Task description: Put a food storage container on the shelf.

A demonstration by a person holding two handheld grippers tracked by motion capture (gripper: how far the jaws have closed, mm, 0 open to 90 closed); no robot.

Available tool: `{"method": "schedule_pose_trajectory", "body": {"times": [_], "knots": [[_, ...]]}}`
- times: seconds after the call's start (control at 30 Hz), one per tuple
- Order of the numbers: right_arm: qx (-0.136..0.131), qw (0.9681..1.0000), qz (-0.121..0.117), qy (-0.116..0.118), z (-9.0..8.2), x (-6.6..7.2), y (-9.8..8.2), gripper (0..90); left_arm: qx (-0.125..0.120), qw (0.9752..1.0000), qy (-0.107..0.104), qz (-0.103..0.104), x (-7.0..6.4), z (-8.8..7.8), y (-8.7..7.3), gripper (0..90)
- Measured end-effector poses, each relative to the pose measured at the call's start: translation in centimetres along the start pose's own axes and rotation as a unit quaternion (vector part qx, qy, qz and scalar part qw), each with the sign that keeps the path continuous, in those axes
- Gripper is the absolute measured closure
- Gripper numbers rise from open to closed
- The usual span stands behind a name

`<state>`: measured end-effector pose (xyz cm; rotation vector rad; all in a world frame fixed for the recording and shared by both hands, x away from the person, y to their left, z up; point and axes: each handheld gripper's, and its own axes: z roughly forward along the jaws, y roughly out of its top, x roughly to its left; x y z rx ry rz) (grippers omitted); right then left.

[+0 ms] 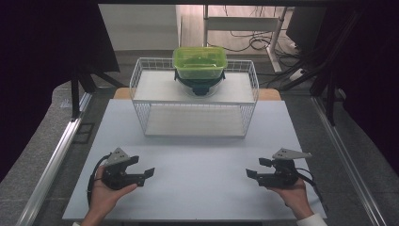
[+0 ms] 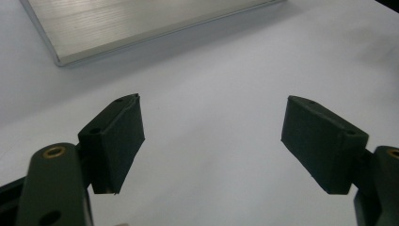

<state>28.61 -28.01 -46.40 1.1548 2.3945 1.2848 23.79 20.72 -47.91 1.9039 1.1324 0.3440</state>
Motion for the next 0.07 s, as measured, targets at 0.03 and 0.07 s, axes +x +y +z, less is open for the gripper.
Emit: {"method": "schedule_pose_trajectory", "body": {"times": [0.03,0.07], "knots": [[-0.001,1.0,-0.003,-0.001,-0.01,0.0,0.0,23.8,0.0,1.0,0.001,0.0,0.02,0.01,0.01,21.0],[-0.001,1.0,-0.003,-0.003,-0.06,0.01,0.0,23.7,0.0,1.0,0.001,0.0,0.05,0.03,0.02,21.0]]}}
